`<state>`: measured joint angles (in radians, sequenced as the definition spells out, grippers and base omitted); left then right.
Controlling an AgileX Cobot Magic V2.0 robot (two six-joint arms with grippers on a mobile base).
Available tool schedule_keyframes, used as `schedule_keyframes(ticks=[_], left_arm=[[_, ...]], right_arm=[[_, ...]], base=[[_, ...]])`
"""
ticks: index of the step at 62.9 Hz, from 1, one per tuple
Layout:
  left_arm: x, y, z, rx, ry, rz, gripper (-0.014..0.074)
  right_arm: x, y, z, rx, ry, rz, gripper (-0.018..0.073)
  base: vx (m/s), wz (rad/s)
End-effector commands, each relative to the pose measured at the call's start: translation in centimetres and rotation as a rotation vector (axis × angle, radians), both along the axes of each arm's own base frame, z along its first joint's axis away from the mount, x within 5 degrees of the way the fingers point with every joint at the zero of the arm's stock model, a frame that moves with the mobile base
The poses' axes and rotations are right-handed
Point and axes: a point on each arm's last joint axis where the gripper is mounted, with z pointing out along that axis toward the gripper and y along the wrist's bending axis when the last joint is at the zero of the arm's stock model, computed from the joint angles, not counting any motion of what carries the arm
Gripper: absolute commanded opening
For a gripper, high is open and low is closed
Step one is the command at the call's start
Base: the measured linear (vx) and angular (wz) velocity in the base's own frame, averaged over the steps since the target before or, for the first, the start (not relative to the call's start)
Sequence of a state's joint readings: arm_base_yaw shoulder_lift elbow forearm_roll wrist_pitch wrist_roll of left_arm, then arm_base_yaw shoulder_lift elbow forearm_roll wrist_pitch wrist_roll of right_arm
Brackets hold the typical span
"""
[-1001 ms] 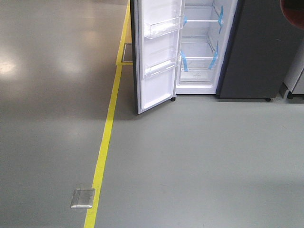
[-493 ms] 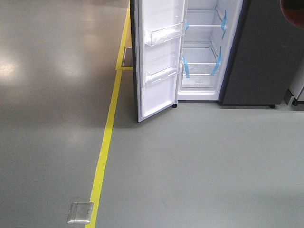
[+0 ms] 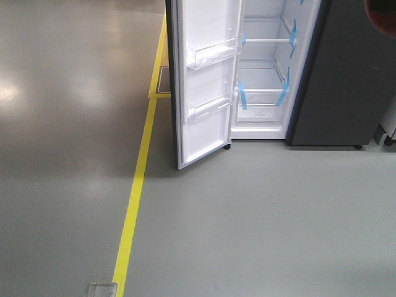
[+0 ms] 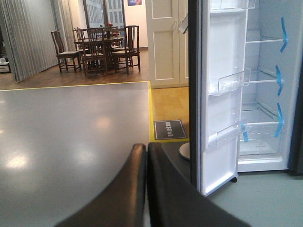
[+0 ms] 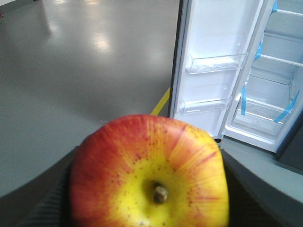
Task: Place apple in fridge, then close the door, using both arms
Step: 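Approach the refrigerator door bins with the apple in the right gripper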
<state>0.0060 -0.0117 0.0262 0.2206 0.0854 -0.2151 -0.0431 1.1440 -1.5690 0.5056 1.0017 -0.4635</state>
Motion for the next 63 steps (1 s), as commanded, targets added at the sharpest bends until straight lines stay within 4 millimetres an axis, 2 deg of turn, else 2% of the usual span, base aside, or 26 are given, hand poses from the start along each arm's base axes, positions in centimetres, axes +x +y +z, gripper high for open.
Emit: schedule_keyframes(ticks=[1, 63], left_arm=[[-0.01, -0.19, -0.18, -0.007, -0.062, -0.023, -0.0007], [-0.01, -0.19, -0.18, -0.007, -0.062, -0.023, -0.0007]], right_arm=[[-0.76, -0.02, 1.85, 0.03, -0.117, -0.015, -0.0009], [-0.76, -0.02, 1.85, 0.03, -0.117, -0.015, -0.0009]], base=[[0.17, -0.01], [0.16, 0.0]])
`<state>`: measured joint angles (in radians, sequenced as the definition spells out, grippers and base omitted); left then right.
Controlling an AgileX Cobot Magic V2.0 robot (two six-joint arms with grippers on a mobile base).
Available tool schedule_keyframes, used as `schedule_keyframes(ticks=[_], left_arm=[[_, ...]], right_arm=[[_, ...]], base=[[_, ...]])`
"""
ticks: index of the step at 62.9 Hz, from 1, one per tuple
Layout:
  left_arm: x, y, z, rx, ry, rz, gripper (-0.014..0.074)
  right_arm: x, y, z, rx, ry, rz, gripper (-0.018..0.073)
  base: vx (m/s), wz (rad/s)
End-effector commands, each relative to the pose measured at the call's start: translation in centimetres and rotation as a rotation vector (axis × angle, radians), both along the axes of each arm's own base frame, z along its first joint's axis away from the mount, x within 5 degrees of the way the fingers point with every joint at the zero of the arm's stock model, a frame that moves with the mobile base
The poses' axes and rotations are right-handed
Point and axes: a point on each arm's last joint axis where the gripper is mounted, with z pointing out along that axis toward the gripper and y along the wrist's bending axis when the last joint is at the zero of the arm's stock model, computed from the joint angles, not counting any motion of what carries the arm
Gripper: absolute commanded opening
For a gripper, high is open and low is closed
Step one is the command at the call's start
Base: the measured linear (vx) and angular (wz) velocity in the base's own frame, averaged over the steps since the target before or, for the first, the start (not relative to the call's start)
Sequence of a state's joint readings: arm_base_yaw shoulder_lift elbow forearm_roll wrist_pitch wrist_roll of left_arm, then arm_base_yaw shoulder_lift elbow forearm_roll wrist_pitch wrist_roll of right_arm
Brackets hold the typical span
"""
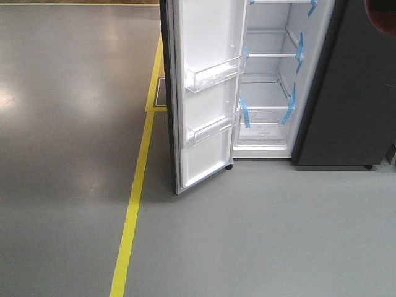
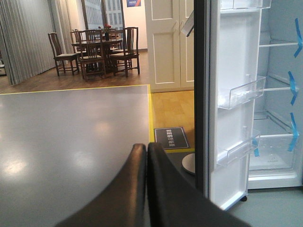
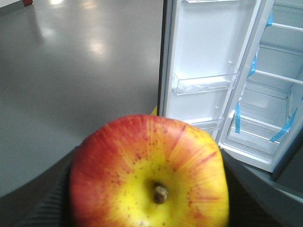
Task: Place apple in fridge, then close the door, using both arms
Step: 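Approach the refrigerator door bins with the apple in the right gripper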
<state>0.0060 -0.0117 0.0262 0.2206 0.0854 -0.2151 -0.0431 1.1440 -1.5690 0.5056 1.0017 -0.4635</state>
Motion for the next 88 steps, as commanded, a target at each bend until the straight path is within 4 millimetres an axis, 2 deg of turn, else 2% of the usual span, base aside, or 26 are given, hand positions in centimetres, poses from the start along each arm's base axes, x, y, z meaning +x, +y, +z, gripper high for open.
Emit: schedule_keyframes(ticks=[1, 88], left_arm=[[-0.01, -0.19, -0.18, -0.007, -0.062, -0.023, -0.0007], [-0.01, -0.19, -0.18, -0.007, -0.062, -0.023, -0.0007]], right_arm=[[-0.76, -0.02, 1.85, 0.03, -0.117, -0.015, -0.0009], [-0.76, -0.02, 1.85, 0.03, -0.117, -0.015, -0.0009]], base=[[0.17, 0.02], [0.15, 0.0]])
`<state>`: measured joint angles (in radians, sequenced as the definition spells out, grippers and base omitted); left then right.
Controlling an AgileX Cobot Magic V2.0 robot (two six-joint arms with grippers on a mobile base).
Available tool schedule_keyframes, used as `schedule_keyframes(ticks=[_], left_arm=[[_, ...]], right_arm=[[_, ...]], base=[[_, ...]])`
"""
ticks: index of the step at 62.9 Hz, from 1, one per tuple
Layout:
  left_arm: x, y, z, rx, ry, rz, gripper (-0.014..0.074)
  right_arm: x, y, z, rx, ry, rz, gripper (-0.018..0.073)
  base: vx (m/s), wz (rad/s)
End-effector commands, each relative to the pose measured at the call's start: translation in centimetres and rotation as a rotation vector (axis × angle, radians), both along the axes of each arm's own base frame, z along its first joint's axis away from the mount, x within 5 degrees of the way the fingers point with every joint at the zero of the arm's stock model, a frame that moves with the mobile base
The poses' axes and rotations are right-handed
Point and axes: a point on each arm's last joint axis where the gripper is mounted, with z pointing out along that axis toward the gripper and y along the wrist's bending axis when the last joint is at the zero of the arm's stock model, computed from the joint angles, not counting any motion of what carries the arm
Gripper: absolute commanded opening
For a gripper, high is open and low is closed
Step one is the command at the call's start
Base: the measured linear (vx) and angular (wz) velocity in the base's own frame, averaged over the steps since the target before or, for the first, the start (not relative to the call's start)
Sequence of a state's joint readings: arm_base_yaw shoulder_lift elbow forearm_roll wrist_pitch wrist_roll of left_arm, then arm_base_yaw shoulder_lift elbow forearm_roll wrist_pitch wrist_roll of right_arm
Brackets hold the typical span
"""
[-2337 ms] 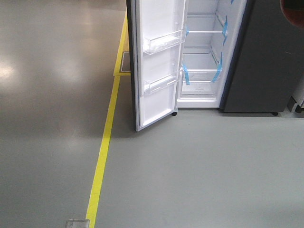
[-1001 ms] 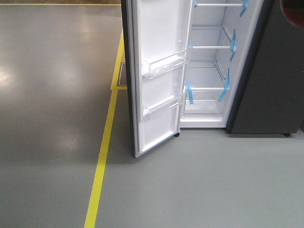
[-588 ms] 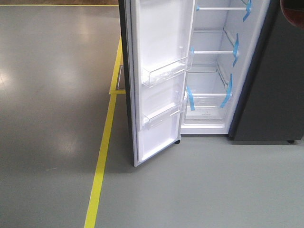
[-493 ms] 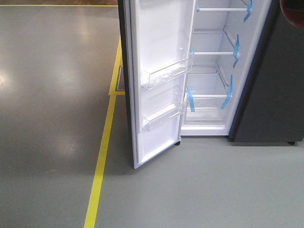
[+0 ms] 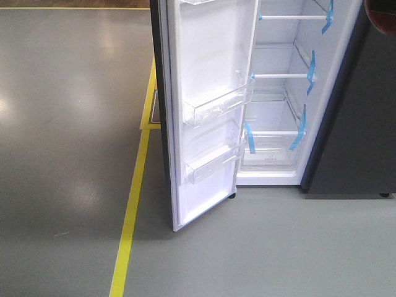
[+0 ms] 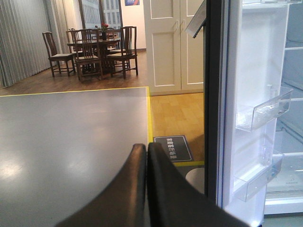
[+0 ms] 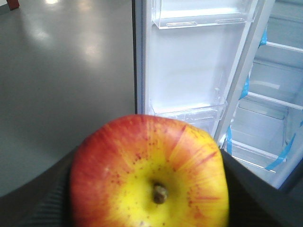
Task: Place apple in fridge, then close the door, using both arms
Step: 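Approach the refrigerator door bins with the apple in the right gripper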
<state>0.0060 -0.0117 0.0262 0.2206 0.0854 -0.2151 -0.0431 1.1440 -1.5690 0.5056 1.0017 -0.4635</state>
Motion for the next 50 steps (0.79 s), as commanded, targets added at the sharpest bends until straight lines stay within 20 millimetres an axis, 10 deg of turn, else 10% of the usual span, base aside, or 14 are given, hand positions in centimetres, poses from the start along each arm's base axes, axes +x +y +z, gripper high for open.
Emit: schedule_keyframes(ticks=[1, 50], left_arm=[[-0.01, -0.19, -0.18, -0.007, -0.062, -0.023, -0.0007], [-0.01, -0.19, -0.18, -0.007, -0.062, -0.023, -0.0007]], right_arm=[[-0.76, -0.02, 1.85, 0.03, -0.117, -0.015, -0.0009], [-0.76, -0.02, 1.85, 0.03, -0.117, -0.015, -0.0009]], base=[[0.12, 0.0], [0.1, -0.01]])
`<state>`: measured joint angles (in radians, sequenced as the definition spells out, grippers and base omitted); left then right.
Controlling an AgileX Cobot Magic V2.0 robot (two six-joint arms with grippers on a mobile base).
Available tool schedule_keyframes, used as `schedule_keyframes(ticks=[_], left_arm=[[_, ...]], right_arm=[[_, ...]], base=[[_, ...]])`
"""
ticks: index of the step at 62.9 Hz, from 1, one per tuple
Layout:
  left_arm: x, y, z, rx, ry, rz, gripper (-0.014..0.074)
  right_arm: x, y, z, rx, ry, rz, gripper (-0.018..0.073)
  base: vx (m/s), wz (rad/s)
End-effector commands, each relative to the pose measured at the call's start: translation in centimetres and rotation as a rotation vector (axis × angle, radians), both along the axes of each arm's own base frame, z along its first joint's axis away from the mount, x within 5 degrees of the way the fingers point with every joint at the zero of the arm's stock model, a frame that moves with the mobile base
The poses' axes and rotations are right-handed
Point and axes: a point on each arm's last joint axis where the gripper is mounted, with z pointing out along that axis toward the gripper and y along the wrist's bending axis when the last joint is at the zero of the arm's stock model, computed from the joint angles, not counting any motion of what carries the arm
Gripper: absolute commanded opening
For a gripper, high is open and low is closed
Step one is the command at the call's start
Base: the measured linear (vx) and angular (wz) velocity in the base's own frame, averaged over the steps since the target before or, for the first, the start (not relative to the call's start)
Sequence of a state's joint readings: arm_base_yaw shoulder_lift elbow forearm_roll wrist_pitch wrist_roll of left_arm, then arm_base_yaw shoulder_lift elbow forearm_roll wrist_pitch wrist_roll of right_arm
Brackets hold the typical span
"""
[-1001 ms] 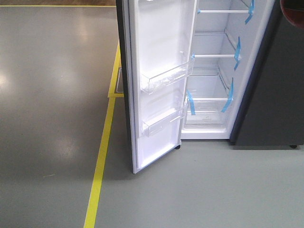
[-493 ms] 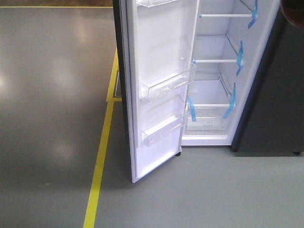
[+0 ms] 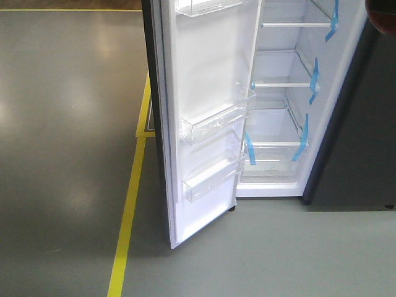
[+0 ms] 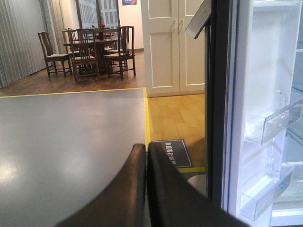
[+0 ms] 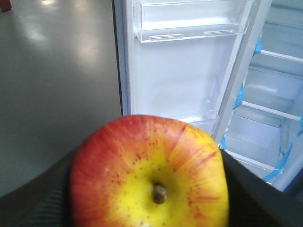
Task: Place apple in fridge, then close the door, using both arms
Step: 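Approach the refrigerator door bins with the apple in the right gripper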
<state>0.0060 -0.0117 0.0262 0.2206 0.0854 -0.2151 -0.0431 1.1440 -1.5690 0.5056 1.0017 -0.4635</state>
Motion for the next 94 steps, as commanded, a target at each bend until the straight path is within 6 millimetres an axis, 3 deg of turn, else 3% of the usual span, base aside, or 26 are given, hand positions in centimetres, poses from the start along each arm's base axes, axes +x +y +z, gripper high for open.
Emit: schedule_keyframes(ticks=[1, 94], left_arm=[[-0.01, -0.19, -0.18, -0.007, -0.062, -0.023, -0.0007], [-0.01, -0.19, -0.18, -0.007, -0.062, -0.023, -0.0007]], right_arm=[[-0.76, -0.02, 1.85, 0.03, -0.117, -0.015, -0.0009], [-0.76, -0.02, 1.85, 0.03, -0.117, -0.015, -0.0009]], base=[[0.1, -0.01], [0.11, 0.0]])
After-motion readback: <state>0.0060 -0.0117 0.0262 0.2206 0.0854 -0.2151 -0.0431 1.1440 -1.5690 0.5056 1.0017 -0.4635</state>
